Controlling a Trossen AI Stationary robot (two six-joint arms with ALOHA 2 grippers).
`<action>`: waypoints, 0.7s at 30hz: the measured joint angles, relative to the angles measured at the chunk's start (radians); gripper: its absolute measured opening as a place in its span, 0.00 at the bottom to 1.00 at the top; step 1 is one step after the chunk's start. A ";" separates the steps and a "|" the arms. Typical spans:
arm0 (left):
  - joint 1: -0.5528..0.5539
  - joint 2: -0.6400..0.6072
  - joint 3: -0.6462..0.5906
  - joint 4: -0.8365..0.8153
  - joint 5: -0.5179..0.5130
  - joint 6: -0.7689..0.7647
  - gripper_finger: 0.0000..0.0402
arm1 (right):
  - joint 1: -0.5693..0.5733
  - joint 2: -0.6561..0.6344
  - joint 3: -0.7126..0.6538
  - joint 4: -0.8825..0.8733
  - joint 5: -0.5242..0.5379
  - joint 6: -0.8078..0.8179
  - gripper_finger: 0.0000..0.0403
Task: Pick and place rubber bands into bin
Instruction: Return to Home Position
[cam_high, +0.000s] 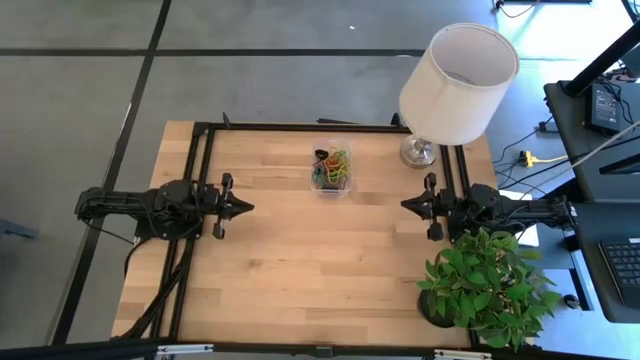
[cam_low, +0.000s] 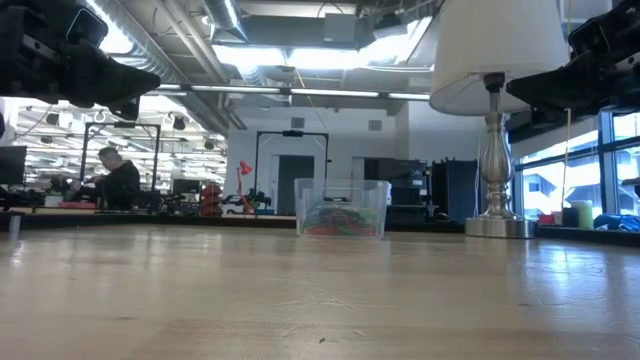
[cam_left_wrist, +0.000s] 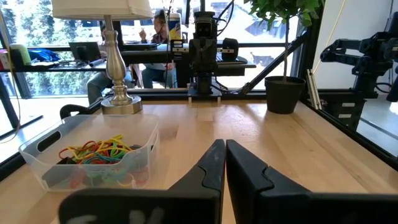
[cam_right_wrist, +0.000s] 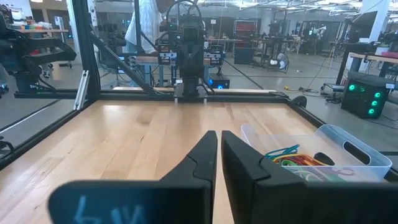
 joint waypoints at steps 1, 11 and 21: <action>0.000 0.000 0.000 0.000 0.000 0.000 0.02 | 0.000 0.000 0.000 0.000 0.000 0.001 0.07; 0.000 0.000 0.000 0.000 0.000 0.000 0.03 | 0.000 0.000 0.000 0.000 0.000 0.000 0.07; 0.000 0.000 0.000 0.000 0.000 0.000 0.02 | 0.000 0.000 0.000 0.000 0.000 -0.001 0.07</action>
